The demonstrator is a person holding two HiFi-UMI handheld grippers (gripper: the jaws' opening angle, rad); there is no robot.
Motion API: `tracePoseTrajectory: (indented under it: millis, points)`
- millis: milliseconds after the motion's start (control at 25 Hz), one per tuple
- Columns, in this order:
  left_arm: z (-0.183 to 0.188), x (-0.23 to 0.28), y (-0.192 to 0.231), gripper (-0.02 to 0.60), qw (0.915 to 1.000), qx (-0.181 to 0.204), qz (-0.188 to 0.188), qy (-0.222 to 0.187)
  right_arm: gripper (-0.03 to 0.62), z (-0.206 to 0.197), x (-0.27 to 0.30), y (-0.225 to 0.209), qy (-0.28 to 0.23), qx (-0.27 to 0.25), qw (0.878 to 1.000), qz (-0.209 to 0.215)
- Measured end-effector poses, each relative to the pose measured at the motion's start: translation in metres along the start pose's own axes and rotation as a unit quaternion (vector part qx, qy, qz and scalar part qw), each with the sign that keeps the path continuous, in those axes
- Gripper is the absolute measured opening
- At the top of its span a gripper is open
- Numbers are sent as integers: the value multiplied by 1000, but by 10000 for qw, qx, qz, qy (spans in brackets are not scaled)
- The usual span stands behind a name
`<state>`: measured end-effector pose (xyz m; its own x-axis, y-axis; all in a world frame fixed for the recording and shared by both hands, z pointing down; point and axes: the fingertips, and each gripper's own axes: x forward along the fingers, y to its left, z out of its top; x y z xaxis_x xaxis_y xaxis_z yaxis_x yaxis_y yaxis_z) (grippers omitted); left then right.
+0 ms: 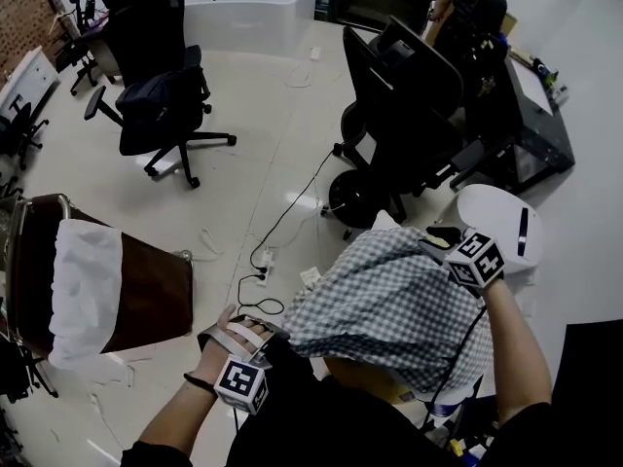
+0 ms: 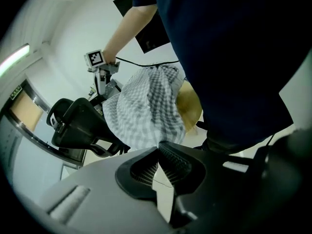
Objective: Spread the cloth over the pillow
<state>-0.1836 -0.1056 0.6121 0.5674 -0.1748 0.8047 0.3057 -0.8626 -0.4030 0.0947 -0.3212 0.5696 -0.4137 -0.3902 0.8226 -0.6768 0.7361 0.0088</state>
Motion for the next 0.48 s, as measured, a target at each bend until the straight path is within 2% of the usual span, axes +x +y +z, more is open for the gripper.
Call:
tracePoseTrajectory:
  millis: [120, 240, 360, 480]
  points:
    - [8, 8, -14, 1, 9997, -73, -185, -138, 163, 11, 16, -15, 34, 422, 9981, 452]
    - [16, 14, -22, 1, 9988, -167, -311, -339, 169, 19, 36, -14, 204, 803, 9906, 1092]
    - [22, 20, -32, 1, 9977, -195, -489, -436, 170, 16, 59, -5, 642, 1034, 9786, 1658]
    - [22, 24, -36, 1, 9972, -182, -581, -442, 170, 8, 79, -4, 1115, 1409, 9651, 1903]
